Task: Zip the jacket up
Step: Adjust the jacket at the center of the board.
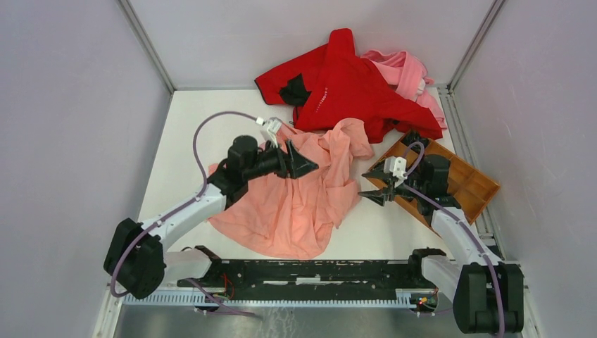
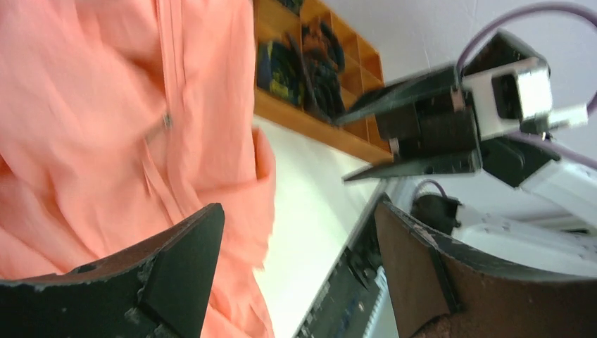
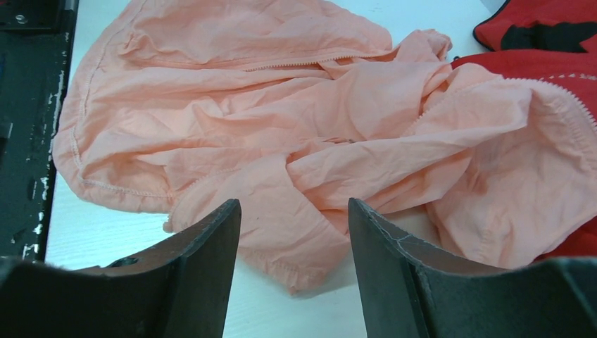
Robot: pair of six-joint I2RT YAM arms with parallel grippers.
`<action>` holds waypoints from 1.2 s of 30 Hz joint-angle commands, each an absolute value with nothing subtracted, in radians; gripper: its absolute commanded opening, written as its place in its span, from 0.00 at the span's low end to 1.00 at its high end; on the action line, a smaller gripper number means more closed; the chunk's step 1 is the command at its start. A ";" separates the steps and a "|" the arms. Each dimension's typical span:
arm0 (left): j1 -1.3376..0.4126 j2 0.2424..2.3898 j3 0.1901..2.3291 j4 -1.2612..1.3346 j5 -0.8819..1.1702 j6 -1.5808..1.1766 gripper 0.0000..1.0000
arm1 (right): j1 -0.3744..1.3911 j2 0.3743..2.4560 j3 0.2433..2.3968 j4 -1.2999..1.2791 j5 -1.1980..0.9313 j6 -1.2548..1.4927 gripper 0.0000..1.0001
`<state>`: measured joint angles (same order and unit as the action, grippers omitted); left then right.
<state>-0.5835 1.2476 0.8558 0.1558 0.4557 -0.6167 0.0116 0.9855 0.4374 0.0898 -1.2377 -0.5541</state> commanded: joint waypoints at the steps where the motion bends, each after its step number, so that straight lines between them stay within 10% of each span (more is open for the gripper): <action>1: -0.617 1.143 0.598 0.559 0.500 -0.901 0.85 | 0.033 1.013 0.429 0.150 -1.258 -0.518 0.62; 11: -0.772 1.065 0.358 0.669 0.224 -0.947 0.82 | 0.239 1.109 0.554 -0.401 -1.070 -1.222 0.70; 36: -0.784 1.388 0.417 0.706 0.280 -1.052 0.67 | 0.345 1.230 0.593 -0.268 -0.862 -1.100 0.46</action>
